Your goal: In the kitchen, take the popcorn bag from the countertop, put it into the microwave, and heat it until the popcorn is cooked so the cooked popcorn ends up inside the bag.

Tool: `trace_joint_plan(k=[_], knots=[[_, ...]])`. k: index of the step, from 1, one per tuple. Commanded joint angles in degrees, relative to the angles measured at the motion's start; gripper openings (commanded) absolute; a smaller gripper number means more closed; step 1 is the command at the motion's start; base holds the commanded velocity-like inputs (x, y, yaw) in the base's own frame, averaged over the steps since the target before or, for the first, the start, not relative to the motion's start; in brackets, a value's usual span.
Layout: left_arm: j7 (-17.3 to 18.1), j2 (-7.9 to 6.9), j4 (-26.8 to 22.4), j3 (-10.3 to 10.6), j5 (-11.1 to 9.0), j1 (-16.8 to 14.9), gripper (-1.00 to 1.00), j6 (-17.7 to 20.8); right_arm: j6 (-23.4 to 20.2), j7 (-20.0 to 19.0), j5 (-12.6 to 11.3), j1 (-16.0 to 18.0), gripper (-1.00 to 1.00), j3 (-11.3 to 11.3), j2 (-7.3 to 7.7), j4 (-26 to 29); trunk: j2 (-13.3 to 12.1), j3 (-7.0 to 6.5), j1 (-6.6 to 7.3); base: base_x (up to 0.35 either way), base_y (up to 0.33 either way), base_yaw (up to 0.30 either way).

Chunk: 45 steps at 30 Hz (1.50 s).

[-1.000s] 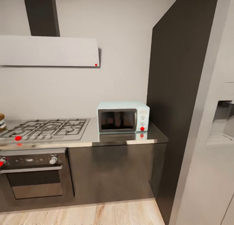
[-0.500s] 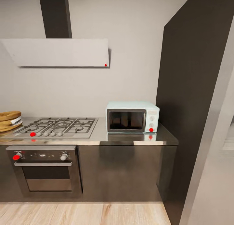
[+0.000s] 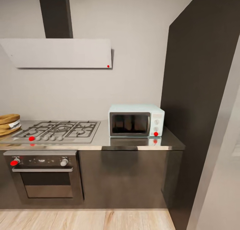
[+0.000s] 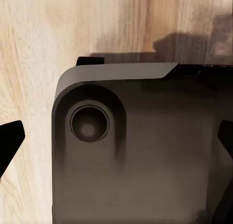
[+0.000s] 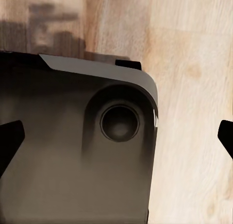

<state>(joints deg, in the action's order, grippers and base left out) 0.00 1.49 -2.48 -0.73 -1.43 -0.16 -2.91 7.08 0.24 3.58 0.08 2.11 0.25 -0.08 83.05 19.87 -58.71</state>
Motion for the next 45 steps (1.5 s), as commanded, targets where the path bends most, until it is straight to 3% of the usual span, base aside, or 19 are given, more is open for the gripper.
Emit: trace_joint_plan(k=[1,28,31,33,36,38,42,43,45], knots=[[0.0,0.01,0.02,-0.06,-0.15,-0.02,1.0,-0.16,0.16,0.02,0.37,0.01,1.0,0.17,0.01,-0.01,0.03,0.05,-0.02,0.122,0.0,0.0],[0.0,0.01,0.02,-0.06,-0.15,-0.02,1.0,-0.16,0.37,-0.69,0.64,0.01,1.0,-0.24,0.05,0.91,0.03,0.05,-0.02,0.066,0.0,0.0],[0.0,0.01,0.02,-0.06,-0.15,-0.02,1.0,-0.16,-1.14,-0.9,0.36,0.01,1.0,-0.22,0.07,9.98,0.03,0.05,-0.02,0.0,0.0,0.0],[0.0,0.01,0.02,-0.06,-0.15,-0.02,1.0,-0.16,-6.13,-0.94,0.29,0.01,1.0,-0.27,0.09,17.43,0.03,0.05,-0.02,0.0,0.0,0.0],[0.0,0.01,0.02,-0.06,-0.15,-0.02,1.0,-0.16,-15.3,-0.94,-0.03,0.01,1.0,-0.33,0.03,30.41,0.03,0.05,-0.02,0.0,0.0,0.0],[0.07,0.01,0.02,-0.06,-0.15,-0.02,1.0,-0.16,-26.41,-1.02,-0.13,0.01,1.0,-0.36,-0.03,45.75,0.03,0.05,-0.02,0.0,0.0,0.0],[0.09,0.01,0.02,-0.06,-0.15,-0.02,1.0,-0.16,-36.51,-1.03,-0.32,0.01,1.0,-0.35,-0.07,62.3,0.03,0.05,-0.02,0.0,0.0,0.0],[0.09,0.01,0.02,-0.06,-0.15,-0.02,1.0,-0.16,-41.22,-1.23,-0.38,0.01,1.0,-0.35,-0.07,69.59,0.03,0.05,-0.02,0.0,0.0,0.0],[0.09,0.01,0.02,-0.06,-0.15,-0.02,1.0,-0.16,-45.62,-1.95,-0.4,0.17,1.0,-0.35,-0.07,76.18,0.03,0.05,-0.02,0.0,0.0,0.0]])
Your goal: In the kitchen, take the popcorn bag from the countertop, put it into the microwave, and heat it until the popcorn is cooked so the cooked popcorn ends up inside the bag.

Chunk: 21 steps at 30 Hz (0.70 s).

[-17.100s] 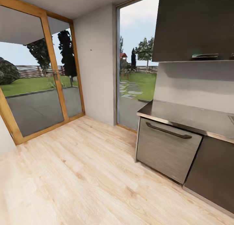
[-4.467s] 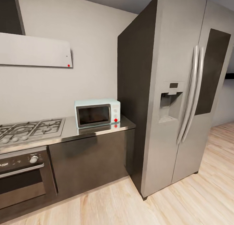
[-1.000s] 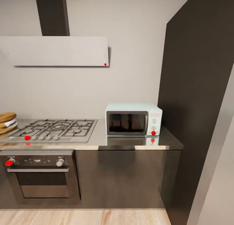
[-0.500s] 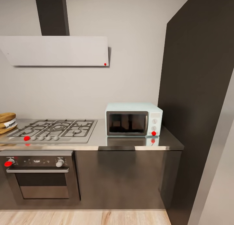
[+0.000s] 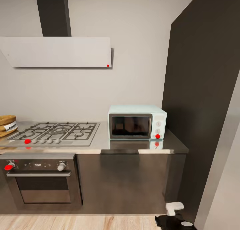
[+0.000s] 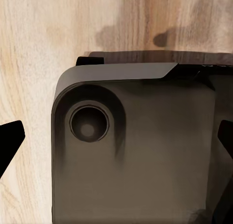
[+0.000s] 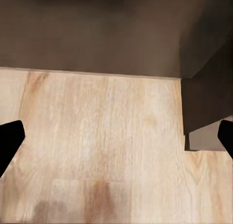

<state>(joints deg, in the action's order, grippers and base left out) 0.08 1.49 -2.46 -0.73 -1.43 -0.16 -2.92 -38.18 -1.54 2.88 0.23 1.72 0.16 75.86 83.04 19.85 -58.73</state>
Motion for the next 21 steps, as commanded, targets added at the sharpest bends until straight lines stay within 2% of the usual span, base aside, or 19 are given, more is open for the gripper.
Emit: trace_joint_plan(k=[1,2,4,5,6,7,10,12,13,14,17,21], knots=[[0.01,0.01,0.0,-0.06,-0.15,-0.02,1.0,-0.15,-3.41,-0.93,0.24,0.42,1.0,0.03,0.02,4.4,0.03,0.06,0.0,0.0,0.0,0.0],[0.01,0.01,0.0,-0.06,-0.15,-0.02,1.0,-0.15,-6.55,-1.67,-0.23,1.26,1.0,0.03,0.02,7.91,0.03,0.06,0.0,0.0,0.0,0.0],[0.01,0.01,0.0,-0.06,-0.15,-0.02,1.0,-0.15,-13.55,-2.35,-3.19,6.88,1.0,0.0,0.02,11.33,0.03,0.06,0.0,0.0,0.0,0.0],[0.01,0.01,0.0,-0.06,-0.15,-0.02,1.0,-0.15,-17.46,-2.51,-5.12,10.86,1.0,-0.16,0.06,12.14,0.03,0.06,0.0,0.0,0.0,0.0],[0.01,0.01,0.0,-0.06,-0.15,-0.02,1.0,-0.15,-19.73,-2.57,-6.34,13.51,1.0,-0.25,0.11,12.45,0.03,0.06,0.0,0.0,0.0,0.0],[0.01,0.01,0.0,-0.06,-0.15,-0.02,1.0,-0.15,-21.82,-2.58,-7.8,17.7,1.0,-0.49,0.15,12.72,0.03,0.06,0.0,0.0,0.0,0.0],[0.01,0.01,0.0,-0.06,-0.15,-0.02,1.0,-0.15,-21.82,-2.59,-8.96,24.75,1.0,-2.27,0.19,12.93,0.03,0.06,0.0,0.0,0.0,0.0],[0.01,0.02,0.0,-0.06,-0.15,-0.02,1.0,-0.15,-21.82,-2.51,-9.3,31.58,1.0,-3.85,0.17,12.87,0.03,0.06,0.0,0.0,0.0,0.0],[0.01,0.01,0.0,-0.06,-0.15,-0.02,1.0,-0.15,-21.82,-2.26,-9.32,36.78,1.0,-4.32,0.18,12.81,0.03,0.06,0.0,0.0,0.0,0.0],[0.01,0.01,0.0,-0.06,-0.15,-0.02,1.0,-0.15,-21.82,-2.15,-9.25,39.31,1.0,-4.43,0.16,12.77,0.03,0.06,0.0,0.0,0.0,0.0],[0.01,0.01,0.0,-0.04,-0.15,-0.02,1.0,-0.16,-21.82,-1.46,-8.72,42.76,1.0,-4.52,0.12,12.81,0.03,0.06,0.0,0.0,0.0,0.0],[0.01,0.01,0.0,-0.05,-0.15,-0.02,1.0,-0.15,-21.82,0.93,-8.5,43.28,1.0,-4.39,-0.04,12.88,0.03,0.06,0.0,0.0,0.0,0.0]])
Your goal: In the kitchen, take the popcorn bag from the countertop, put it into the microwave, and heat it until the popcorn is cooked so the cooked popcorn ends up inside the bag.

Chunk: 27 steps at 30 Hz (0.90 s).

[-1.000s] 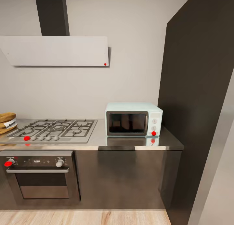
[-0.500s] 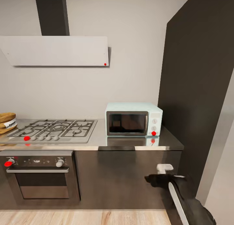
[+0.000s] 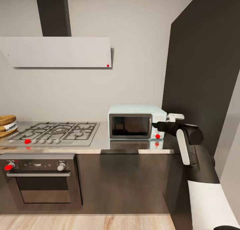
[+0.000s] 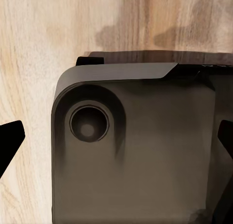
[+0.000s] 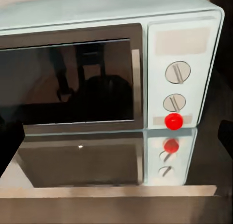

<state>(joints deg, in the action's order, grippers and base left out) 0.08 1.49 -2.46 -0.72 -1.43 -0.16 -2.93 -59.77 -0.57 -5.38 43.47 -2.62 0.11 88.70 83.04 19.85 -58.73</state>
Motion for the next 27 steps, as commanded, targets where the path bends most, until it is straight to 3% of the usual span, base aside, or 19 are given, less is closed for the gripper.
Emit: trace_joint_plan(k=[1,5,7,10,14,17,20,27], knots=[[0.01,0.01,0.0,-0.04,-0.15,-0.02,1.0,-0.15,-0.23,0.67,-0.23,0.08,1.0,0.1,-0.02,0.02,0.04,0.07,0.0,0.0,0.0,0.0],[0.01,0.01,0.0,0.0,-0.15,-0.02,1.0,-0.15,3.5,4.5,-0.6,0.04,1.0,0.47,-2.66,-0.73,0.04,0.07,0.0,0.0,0.0,0.0],[0.01,0.01,0.0,0.01,-0.15,-0.02,1.0,-0.15,4.04,5.16,-0.51,0.04,1.0,0.45,-3.13,-1.29,0.04,0.07,0.0,0.0,0.0,0.0],[0.01,0.01,0.0,0.01,-0.15,-0.02,1.0,-0.15,4.34,5.58,0.12,-0.57,1.0,0.49,-3.11,-1.71,0.04,0.07,0.0,0.0,0.0,0.0],[0.01,0.01,0.0,0.01,-0.15,-0.02,1.0,-0.16,5.98,5.59,3.42,-0.51,1.0,0.51,-3.12,-3.71,0.04,0.07,0.0,0.0,0.0,0.0],[0.01,0.01,0.0,0.02,-0.15,-0.02,1.0,-0.15,11.6,5.38,6.17,-0.3,1.0,0.51,-3.13,-5.12,0.04,0.07,0.0,0.0,0.0,0.0],[0.01,0.01,0.0,0.02,-0.15,-0.02,1.0,-0.15,14.23,5.31,8.17,-0.28,1.0,0.57,-3.3,-7.4,0.04,0.07,0.0,0.0,0.0,0.0],[0.01,0.01,0.0,-0.04,-0.15,-0.02,1.0,-0.15,14.97,4.91,8.68,-0.29,1.0,0.51,-3.22,-8.51,0.04,0.07,0.0,0.0,0.0,0.0]])
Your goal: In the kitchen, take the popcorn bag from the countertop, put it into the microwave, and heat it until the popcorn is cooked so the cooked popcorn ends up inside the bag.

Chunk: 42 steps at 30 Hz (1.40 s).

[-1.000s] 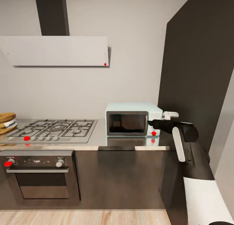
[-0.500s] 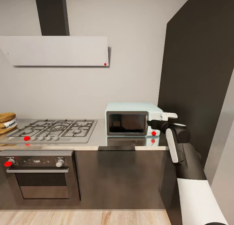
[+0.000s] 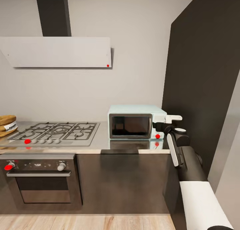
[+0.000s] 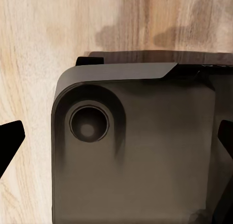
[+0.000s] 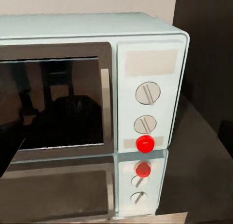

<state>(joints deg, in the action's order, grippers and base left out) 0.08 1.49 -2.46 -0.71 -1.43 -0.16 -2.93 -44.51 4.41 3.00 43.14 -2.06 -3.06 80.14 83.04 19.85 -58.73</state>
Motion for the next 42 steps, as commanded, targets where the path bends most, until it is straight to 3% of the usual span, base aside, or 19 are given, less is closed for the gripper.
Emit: trace_joint_plan(k=[1,4,8,12,24,26,42], knots=[[0.01,0.05,0.0,-0.07,-0.15,-0.02,1.0,-0.15,-0.28,-0.17,0.32,0.06,1.0,-0.05,0.02,-0.58,0.04,0.07,0.0,-0.03,0.029,0.0],[0.01,0.03,0.0,-0.05,-0.15,-0.02,1.0,-0.15,1.03,-0.36,0.34,0.05,1.0,-0.04,0.14,-3.7,0.04,0.07,0.0,-0.014,0.013,0.0],[0.01,0.01,0.0,-0.01,-0.15,-0.02,1.0,-0.15,7.56,-0.41,0.38,0.04,1.0,-0.01,0.14,-10.77,0.04,0.07,0.0,-0.001,0.001,0.0],[0.01,0.08,0.0,-0.07,-0.15,-0.02,1.0,-0.15,10.1,-0.41,0.47,0.09,1.0,-0.01,0.24,-12.68,0.04,0.07,0.0,0.0,0.062,0.0],[0.01,0.01,0.0,-0.01,-0.15,-0.02,1.0,-0.15,10.4,-0.41,0.59,0.08,1.0,-0.05,0.51,-13.03,0.04,0.07,0.0,0.0,0.114,0.0],[0.13,-0.03,-0.35,-0.08,-0.15,-0.07,1.0,-0.24,11.06,-0.82,0.78,0.02,1.0,-0.14,1.09,-13.68,0.04,0.07,0.0,0.0,0.0,0.0],[0.1,0.18,-0.44,-0.08,-0.15,-0.1,1.0,-0.24,9.88,-0.42,1.31,0.02,1.0,-0.05,0.6,-12.99,0.04,0.07,0.0,0.0,-0.03,0.0]])
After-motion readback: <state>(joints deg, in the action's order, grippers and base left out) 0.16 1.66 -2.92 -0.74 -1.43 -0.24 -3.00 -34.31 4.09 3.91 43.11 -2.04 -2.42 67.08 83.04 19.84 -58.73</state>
